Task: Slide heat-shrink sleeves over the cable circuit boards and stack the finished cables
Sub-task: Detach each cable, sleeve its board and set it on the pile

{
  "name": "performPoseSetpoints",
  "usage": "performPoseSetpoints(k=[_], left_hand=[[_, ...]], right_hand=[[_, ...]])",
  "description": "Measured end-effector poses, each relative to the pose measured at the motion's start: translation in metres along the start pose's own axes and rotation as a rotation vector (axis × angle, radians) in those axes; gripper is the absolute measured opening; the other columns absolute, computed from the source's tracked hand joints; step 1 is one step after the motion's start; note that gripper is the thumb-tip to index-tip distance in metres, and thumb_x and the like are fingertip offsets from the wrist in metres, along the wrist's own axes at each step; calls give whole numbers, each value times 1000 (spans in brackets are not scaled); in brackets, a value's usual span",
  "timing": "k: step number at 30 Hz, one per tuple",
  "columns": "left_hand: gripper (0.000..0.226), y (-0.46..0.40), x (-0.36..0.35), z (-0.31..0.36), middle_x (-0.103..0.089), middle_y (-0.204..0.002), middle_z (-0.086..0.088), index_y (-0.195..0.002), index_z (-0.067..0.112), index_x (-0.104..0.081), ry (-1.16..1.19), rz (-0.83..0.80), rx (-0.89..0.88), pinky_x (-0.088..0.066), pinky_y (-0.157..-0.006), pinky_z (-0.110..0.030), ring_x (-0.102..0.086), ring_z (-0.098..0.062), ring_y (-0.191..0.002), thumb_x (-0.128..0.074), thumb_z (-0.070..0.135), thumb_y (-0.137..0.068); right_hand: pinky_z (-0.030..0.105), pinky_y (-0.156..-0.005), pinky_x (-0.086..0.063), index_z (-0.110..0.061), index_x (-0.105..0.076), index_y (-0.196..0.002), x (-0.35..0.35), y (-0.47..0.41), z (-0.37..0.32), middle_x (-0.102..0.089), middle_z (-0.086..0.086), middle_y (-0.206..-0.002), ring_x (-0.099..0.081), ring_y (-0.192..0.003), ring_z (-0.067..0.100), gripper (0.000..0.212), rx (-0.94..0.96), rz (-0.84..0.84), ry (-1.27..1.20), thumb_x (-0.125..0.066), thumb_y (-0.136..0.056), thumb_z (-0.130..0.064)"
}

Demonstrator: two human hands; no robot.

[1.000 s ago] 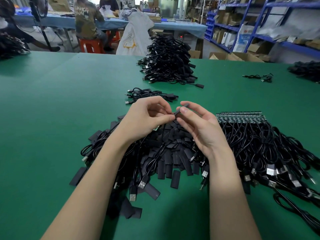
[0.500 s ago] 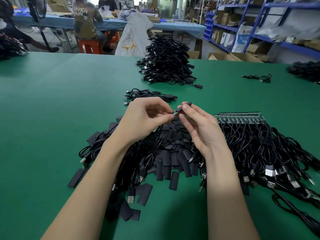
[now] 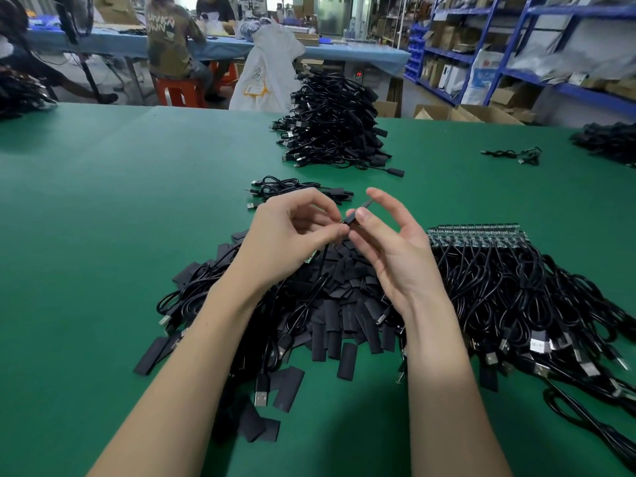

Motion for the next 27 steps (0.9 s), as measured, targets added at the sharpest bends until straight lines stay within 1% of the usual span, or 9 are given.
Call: performPoseSetpoints(k=[2,6,10,14,16,19,23,25,27], left_hand=[[17,0,-1,-1,-76,-82,-9,-88,13,-69,17,-12,11,-61,-81,-36,-75,-29,-79,-85,12,-81],[14,-1,-3,0,-77,-82,-8,-89,10,-71,8,-13,24,-60,-80,-32,-75,-26,-80,-83,9,-82],[13,-1,-3,-1,-77,-80,-6,-86,15,-71,-4,0,47,-57,-73,-25,-75,-25,-78,-83,10,-83],[12,-1,-3,-3,-77,-78,-4,-85,16,-72,-34,2,72,-59,-75,-28,-75,-24,-77,-83,12,-82],[12,-1,-4,-4,-77,-77,-3,-85,15,-72,-44,8,89,-58,-73,-26,-75,-24,-74,-83,12,-82],[12,-1,-6,-6,-77,-76,-3,-85,14,-71,-56,25,130,-59,-73,-27,-75,-23,-73,-83,12,-82],[12,-1,-13,-9,-76,-74,-1,-86,15,-69,-44,36,203,-52,-67,-24,-69,-12,-64,-81,16,-84],[14,-1,-15,-11,-76,-73,2,-86,19,-68,-57,13,251,-53,-70,-28,-65,-9,-63,-82,25,-84],[17,0,-15,-14,-75,-75,-2,-90,20,-69,-39,-71,324,-58,-81,-38,-64,-11,-67,-80,31,-85]], right_hand=[[22,-76,-58,-23,-70,-116,-1,0,-1,-78,9,-96,-73,-90,15,29,48,21,6,-71,-92,-6],[22,-76,-58,-22,-77,-106,-3,1,-1,-78,9,-95,-73,-89,15,24,57,43,-20,-72,-90,-4],[23,-76,-59,-23,-80,-101,-4,2,0,-77,8,-94,-73,-90,15,24,45,44,-4,-73,-89,-4],[22,-76,-59,-20,-78,-105,-2,1,1,-77,10,-95,-74,-92,16,24,45,66,24,-74,-89,-3],[22,-76,-59,-19,-77,-106,-1,1,2,-77,11,-96,-73,-93,16,24,41,78,27,-74,-88,-3],[22,-76,-59,-19,-77,-104,0,0,4,-77,10,-94,-73,-89,16,24,42,87,39,-73,-88,-2],[19,-72,-57,-16,-76,-103,4,-1,4,-77,11,-92,-73,-83,14,23,41,151,29,-73,-88,1],[19,-72,-57,-15,-76,-104,7,-1,4,-77,12,-93,-73,-83,14,22,37,172,-5,-72,-89,1],[19,-73,-57,-13,-75,-104,9,-1,2,-77,11,-90,-72,-81,14,21,41,197,-40,-71,-89,1]])
Point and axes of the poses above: each hand's wrist, its own y-axis away from the middle knuckle, its own x-axis out of the back of the hand, z = x × y, the point moved 5 cm from there along -y, towards the middle knuckle
